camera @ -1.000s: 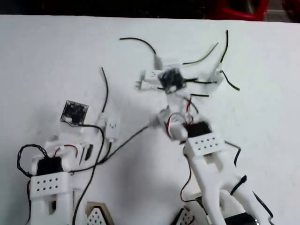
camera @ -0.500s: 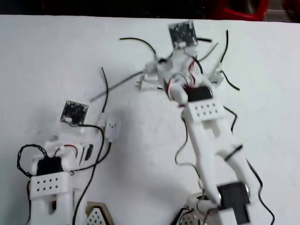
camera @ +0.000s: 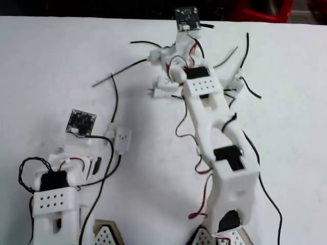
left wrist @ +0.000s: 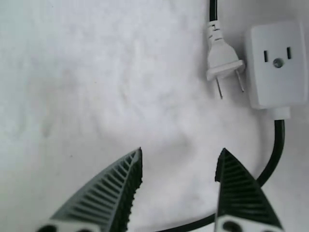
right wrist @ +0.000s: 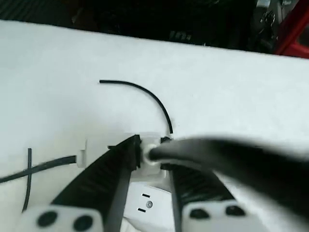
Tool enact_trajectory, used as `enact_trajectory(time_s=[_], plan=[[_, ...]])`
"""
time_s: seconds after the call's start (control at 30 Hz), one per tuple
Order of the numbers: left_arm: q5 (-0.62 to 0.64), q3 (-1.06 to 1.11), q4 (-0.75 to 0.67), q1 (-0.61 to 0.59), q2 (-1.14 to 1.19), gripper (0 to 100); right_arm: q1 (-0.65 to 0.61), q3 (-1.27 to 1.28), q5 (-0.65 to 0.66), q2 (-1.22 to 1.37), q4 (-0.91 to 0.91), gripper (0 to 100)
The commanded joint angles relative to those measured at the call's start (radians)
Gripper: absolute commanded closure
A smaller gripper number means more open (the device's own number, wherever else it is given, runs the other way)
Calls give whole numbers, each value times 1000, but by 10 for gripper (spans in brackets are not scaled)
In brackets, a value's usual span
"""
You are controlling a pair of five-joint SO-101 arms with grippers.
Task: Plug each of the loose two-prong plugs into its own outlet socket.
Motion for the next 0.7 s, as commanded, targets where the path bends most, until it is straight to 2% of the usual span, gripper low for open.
enact_trajectory(time_s=[0.0,0.23,0.43,0.6,0.67], plan=[[-6,-2,-28,-12,-18,751,-8,-160,-8,42,62,810],[-6,-2,-28,-12,-18,751,-8,-304,-6,58,277,826],[-6,-2,-28,-12,-18,751,-7,-313,-2,2,506,829],[-6,-2,-28,-12,-18,751,-5,-322,0,77,532,826],[-6,-2,-28,-12,-18,751,-8,-322,-8,119,484,828]])
